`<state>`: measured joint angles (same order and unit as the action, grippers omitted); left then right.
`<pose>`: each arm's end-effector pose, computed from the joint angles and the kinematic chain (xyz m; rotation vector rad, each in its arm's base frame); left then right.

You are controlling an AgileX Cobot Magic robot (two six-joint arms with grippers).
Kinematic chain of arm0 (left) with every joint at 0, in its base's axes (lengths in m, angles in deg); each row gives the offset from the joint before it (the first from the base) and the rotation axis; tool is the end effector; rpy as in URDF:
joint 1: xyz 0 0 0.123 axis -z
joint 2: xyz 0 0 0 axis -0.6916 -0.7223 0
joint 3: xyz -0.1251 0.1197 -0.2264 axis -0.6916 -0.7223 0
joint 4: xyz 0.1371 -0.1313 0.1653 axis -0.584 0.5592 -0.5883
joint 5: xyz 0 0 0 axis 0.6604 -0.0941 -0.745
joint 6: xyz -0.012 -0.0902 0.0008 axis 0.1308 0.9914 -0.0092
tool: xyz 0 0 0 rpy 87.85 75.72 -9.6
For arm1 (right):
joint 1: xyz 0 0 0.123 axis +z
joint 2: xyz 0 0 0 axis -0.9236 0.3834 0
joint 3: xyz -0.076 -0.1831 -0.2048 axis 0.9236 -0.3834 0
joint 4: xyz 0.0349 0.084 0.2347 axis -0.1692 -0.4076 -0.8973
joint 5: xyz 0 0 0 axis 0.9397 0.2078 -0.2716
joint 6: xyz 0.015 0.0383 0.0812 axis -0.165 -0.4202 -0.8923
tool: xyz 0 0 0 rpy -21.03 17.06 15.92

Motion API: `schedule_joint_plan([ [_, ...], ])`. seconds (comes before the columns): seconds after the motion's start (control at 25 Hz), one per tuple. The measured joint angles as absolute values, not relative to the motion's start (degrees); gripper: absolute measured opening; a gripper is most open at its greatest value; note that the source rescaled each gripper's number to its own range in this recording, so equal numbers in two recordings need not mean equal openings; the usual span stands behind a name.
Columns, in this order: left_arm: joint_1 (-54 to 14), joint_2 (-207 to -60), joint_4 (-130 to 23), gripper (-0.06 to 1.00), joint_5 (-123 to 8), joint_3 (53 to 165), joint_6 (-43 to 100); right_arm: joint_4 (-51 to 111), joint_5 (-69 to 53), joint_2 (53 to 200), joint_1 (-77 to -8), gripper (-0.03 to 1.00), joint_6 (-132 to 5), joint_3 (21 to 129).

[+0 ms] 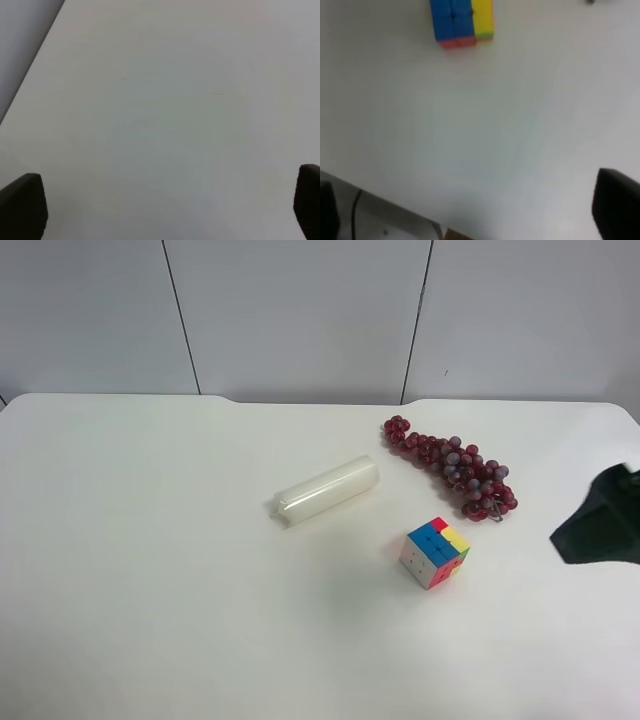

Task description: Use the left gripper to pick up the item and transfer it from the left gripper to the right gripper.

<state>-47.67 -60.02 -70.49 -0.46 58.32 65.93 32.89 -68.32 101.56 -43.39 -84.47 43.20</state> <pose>-0.0068 0.0041 0.2792 -0.1342 2.0246 0.0748 0.1128 0.0586 0.3227 -0.5917 2.6322 0.2407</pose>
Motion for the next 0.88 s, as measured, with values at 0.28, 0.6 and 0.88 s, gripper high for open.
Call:
schedule_joint_plan([
  [0.28,-47.67,-60.02,-70.49,1.0,-0.46,58.32,65.93,33.72,-68.63,79.89,-43.39,1.0,-85.83,43.1],
  [0.6,-47.67,-60.02,-70.49,1.0,-0.46,58.32,65.93,34.0,-67.07,61.75,-43.39,1.0,-86.44,33.82],
  [0.88,-47.67,-60.02,-70.49,1.0,-0.46,58.32,65.93,35.51,-63.39,53.53,-43.28,1.0,-85.73,28.3],
])
